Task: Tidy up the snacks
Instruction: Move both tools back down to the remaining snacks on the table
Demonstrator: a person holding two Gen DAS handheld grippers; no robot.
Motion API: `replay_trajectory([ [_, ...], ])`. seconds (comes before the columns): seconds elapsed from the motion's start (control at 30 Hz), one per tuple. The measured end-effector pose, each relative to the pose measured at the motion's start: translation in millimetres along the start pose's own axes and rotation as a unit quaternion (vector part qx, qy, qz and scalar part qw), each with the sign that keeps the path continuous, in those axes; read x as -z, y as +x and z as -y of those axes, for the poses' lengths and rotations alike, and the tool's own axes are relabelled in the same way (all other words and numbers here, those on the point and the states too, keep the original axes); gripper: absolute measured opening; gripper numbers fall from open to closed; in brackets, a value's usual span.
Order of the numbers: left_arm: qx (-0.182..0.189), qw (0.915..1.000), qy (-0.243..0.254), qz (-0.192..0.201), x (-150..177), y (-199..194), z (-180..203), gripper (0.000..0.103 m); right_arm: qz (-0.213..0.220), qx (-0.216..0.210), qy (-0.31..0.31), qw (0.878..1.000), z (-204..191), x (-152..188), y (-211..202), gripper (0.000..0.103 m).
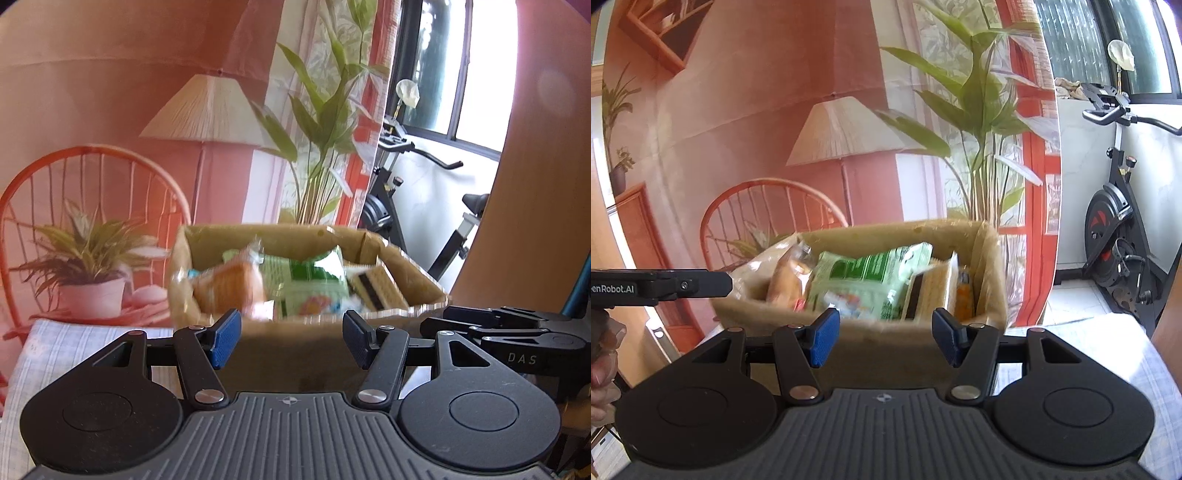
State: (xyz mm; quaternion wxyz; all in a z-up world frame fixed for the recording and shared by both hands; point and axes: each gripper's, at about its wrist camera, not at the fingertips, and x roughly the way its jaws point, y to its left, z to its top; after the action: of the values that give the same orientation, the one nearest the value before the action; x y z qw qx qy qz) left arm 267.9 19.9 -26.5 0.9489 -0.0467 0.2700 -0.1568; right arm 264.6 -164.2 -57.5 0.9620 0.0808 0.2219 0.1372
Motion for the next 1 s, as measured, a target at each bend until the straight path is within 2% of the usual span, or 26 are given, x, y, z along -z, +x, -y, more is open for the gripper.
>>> replay_trajectory([
  [0.37, -0.015, 0.9985, -0.028, -0.045, 67.7, -5.0, -11.3, 0.064, -0.049, 0.011, -0.004, 0.999, -5.5, 60.2, -15.4, 0.059],
  [0.57, -0.026, 0.997, -0.028, -0.067, 99.1, -2.4, -12.5, 0.064, -0.106, 0.024, -0.018, 0.994, -3.5, 108.3, -15.7, 0.059],
  [0.73, -0.027, 0.9962, -0.03, -0.077, 113.3, -0.1, -12.1, 0.064, -0.153, 0.038, -0.021, 0.987, 1.3, 145.6, -15.3, 0.059],
  [0.83, -0.027, 0.9955, -0.032, -0.086, 123.4, 1.8, -10.9, 0.064, -0.177, 0.043, -0.02, 0.983, 1.7, 163.9, -15.3, 0.069],
  [1.0, -0.027, 0.9941, -0.04, -0.097, 134.8, 4.1, -11.1, 0.064, -0.209, 0.051, -0.035, 0.976, -1.2, 183.8, -12.5, 0.07],
])
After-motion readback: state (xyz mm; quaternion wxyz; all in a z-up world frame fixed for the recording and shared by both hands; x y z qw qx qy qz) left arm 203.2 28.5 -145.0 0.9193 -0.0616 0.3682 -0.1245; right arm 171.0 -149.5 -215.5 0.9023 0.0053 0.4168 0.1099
